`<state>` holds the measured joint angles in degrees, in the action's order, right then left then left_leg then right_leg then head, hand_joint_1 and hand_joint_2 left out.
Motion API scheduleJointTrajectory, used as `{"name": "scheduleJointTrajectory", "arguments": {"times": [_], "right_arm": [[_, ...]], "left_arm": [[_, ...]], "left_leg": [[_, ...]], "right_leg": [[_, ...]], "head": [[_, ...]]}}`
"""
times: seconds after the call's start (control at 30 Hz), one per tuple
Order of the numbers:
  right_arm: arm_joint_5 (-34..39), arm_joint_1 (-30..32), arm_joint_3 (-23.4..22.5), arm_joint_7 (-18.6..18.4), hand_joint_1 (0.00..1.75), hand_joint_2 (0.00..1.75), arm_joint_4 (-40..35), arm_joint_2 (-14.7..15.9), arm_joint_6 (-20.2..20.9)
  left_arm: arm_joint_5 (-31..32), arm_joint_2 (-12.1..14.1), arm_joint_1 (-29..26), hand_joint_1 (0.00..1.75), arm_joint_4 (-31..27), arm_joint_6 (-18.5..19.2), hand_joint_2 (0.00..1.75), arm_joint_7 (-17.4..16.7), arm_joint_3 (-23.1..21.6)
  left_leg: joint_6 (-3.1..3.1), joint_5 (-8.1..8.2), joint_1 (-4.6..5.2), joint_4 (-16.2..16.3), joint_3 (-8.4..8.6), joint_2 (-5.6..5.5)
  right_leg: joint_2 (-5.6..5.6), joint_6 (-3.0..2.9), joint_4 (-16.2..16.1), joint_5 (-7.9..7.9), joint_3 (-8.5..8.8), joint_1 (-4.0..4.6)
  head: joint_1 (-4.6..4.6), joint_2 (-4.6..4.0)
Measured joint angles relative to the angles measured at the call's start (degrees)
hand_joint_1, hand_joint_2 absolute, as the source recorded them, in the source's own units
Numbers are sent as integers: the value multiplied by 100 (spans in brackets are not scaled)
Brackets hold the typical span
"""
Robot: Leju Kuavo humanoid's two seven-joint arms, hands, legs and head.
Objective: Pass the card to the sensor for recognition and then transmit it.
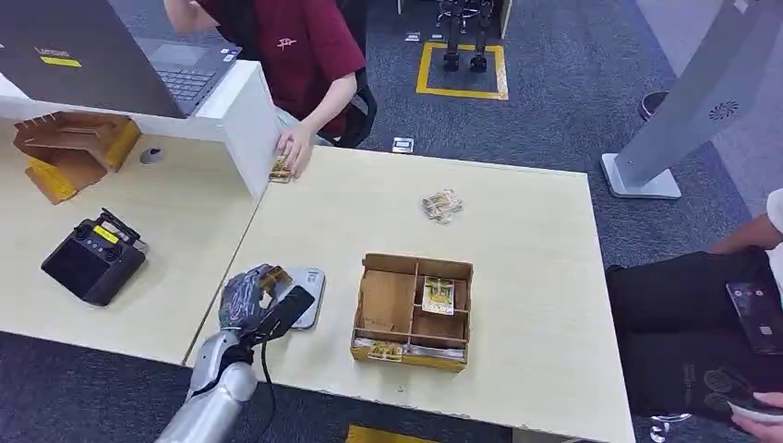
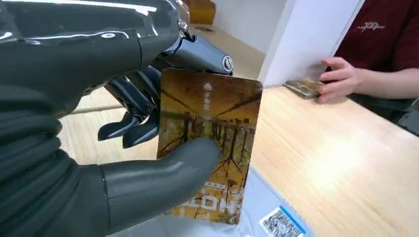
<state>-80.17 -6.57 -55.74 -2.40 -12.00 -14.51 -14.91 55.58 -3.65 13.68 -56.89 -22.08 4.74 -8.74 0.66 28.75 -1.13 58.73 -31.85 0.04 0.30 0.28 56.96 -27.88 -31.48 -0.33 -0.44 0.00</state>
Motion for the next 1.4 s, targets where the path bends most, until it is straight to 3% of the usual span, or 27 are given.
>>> {"name": "scheduleJointTrajectory", "arguments": {"times": [0.17, 0.33, 0.5, 0.7, 1.13, 1.33, 1.4], "right_arm": [[-9, -6, 2, -17, 0, 175, 0, 0, 0], [-7, -4, 0, -17, 0, 175, 0, 0, -2], [-2, -5, 0, -9, 0, 175, 0, 0, 9], [-9, -18, 2, 2, 0, 175, 0, 0, 44], [-125, -74, 85, -42, 0, 175, 0, -26, 83], [-129, -81, 109, -59, 0, 175, 0, -35, 79], [-129, -80, 109, -57, 0, 175, 0, -35, 74]], "left_arm": [[120, -48, 98, 175, 262, -61, 175, 22, 9], [-184, -101, 118, 175, 301, 131, 175, 323, 136], [-83, -118, 153, 175, 286, 385, 175, 225, 140], [146, -146, 174, 175, 321, 295, 175, 31, 138], [1191, -221, 475, 175, 1375, -732, 175, -625, 175], [1222, -229, 562, 175, 1602, -885, 175, -413, 304], [1055, -240, 547, 175, 1598, -1010, 175, -126, 376]], "left_leg": [[0, 0, 0, -1, 10, -2], [-2, -2, 0, -1, 13, -3], [-2, -2, 1, -1, 16, -7], [-2, -2, 3, -1, 18, -7], [-2, -2, 2, -2, 29, -7], [-2, -2, 2, -4, 40, -7], [-2, -3, 2, -4, 41, -7]], "right_leg": [[-7, 0, 0, 0, 14, 0], [-9, 0, 0, 0, 18, 0], [-12, 0, 0, 0, 23, -1], [-12, 0, 0, 0, 24, -2], [-13, 0, 1, 0, 36, -2], [-15, 0, 1, 0, 48, -2], [-15, 0, 1, 0, 49, -2]], "head": [[0, 0], [0, 0], [0, 0], [0, 0], [0, 0], [0, 0], [0, 0]]}}
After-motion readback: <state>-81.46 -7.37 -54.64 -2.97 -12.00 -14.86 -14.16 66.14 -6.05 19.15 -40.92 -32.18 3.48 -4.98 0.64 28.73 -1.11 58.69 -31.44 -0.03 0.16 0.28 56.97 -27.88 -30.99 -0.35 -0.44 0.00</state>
